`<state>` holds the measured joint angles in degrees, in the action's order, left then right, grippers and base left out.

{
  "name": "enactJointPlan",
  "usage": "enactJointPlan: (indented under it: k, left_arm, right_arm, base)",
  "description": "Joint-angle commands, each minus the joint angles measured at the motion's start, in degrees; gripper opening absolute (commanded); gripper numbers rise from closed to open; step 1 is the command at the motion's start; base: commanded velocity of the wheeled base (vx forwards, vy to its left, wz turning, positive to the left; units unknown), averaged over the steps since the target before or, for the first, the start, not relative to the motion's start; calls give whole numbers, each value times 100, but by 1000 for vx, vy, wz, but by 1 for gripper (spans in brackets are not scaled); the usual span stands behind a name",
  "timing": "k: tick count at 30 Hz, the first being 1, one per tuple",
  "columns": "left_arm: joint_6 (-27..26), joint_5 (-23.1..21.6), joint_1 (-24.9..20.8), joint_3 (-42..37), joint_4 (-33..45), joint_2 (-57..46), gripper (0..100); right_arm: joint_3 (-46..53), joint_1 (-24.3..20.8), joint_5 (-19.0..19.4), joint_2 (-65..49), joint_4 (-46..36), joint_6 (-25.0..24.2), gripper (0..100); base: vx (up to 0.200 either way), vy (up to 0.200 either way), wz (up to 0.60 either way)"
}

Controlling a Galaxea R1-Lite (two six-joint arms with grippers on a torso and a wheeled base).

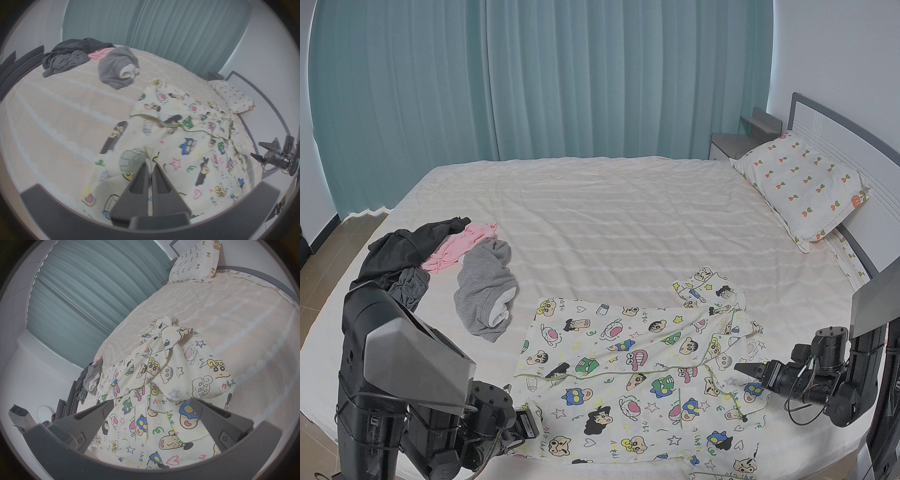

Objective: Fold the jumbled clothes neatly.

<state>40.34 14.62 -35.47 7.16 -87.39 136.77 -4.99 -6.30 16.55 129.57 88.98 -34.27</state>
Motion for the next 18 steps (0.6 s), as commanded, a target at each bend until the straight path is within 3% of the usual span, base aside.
enactJointPlan:
  k: [1, 7, 18]
  left_arm:
    - [141, -55, -539, -223, -261, 219, 0]
    - [194, -152, -1207, -285, -261, 544, 0]
    - [194, -231, -1594, -469, -261, 588, 0]
  right_arm:
    - [-2, -3, -3, 24, 67, -1, 100]
    - [6, -47, -3, 24, 67, -1, 100]
    - [-2, -55, -3, 68, 67, 8, 100]
  base:
    - [0, 0, 0]
    - [0, 0, 0]
    - [0, 0, 0]
